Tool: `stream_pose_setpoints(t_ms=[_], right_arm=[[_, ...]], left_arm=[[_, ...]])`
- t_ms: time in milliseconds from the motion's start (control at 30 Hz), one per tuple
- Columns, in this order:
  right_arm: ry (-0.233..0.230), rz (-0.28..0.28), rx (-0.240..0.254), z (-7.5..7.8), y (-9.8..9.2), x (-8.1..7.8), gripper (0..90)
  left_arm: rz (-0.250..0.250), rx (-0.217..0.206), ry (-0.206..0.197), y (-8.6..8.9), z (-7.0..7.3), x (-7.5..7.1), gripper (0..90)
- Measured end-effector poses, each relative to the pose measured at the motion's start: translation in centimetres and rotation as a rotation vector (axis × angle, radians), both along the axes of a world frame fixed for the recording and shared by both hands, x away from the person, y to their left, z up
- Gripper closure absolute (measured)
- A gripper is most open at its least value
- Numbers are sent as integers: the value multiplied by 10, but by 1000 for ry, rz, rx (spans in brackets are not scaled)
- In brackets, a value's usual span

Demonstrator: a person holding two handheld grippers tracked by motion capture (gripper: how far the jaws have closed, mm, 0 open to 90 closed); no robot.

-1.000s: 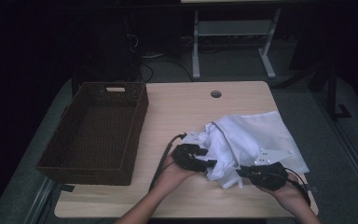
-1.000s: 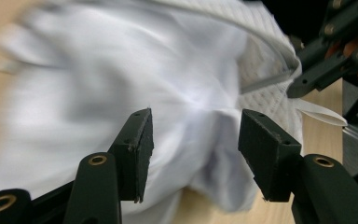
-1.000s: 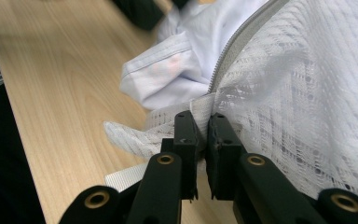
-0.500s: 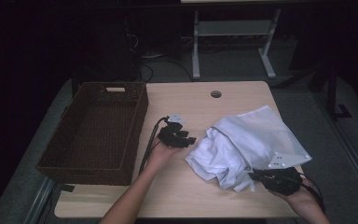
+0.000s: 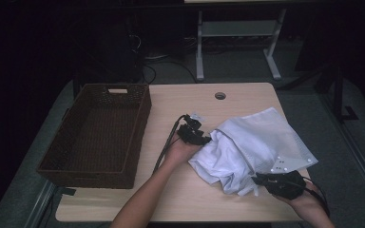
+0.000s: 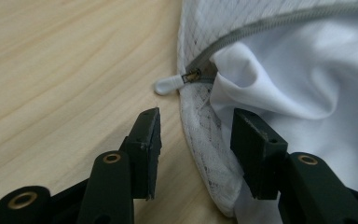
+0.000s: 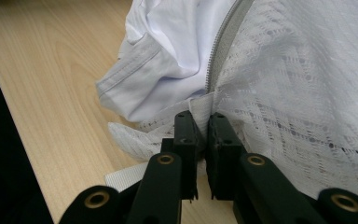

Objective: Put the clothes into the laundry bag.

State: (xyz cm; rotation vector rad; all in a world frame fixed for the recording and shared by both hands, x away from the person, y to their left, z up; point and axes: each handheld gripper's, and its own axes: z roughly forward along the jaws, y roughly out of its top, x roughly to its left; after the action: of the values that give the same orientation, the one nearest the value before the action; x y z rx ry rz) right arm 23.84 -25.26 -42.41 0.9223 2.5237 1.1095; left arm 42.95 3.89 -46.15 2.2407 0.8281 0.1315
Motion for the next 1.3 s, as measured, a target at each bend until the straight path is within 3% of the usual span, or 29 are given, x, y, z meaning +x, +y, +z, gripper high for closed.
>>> stream_pose_setpoints(t_ms=[67, 167, 233, 333, 433, 533, 700, 1067, 1300], right_arm=[[1, 0, 0, 0, 0, 0, 832], [-3, 3, -2, 0, 0, 0, 832], [-4, 2, -4, 0, 0, 0, 832], [-8, 0, -9, 1, 0, 0, 832], [-10, -4, -12, 1, -1, 1, 832], [-15, -11, -18, 2, -4, 3, 832], [-23, -36, -36, 2, -7, 13, 832], [-34, -78, -51, 0, -7, 52, 832], [-35, -117, -51, -4, -7, 81, 831]], left_arm=[[-12, 33, -3, -3, -2, -2, 530], [-26, 67, -25, -5, -2, -5, 617], [-44, 89, -35, -6, -1, -7, 741], [-54, 87, -23, -6, -1, -8, 882], [-40, 70, -13, -1, 0, -10, 895], [-20, 26, -6, 11, 4, -14, 896], [0, -9, -18, 32, 16, -29, 896], [-5, -72, 3, 68, 23, -70, 895], [-34, -107, 37, 76, 24, -98, 894]])
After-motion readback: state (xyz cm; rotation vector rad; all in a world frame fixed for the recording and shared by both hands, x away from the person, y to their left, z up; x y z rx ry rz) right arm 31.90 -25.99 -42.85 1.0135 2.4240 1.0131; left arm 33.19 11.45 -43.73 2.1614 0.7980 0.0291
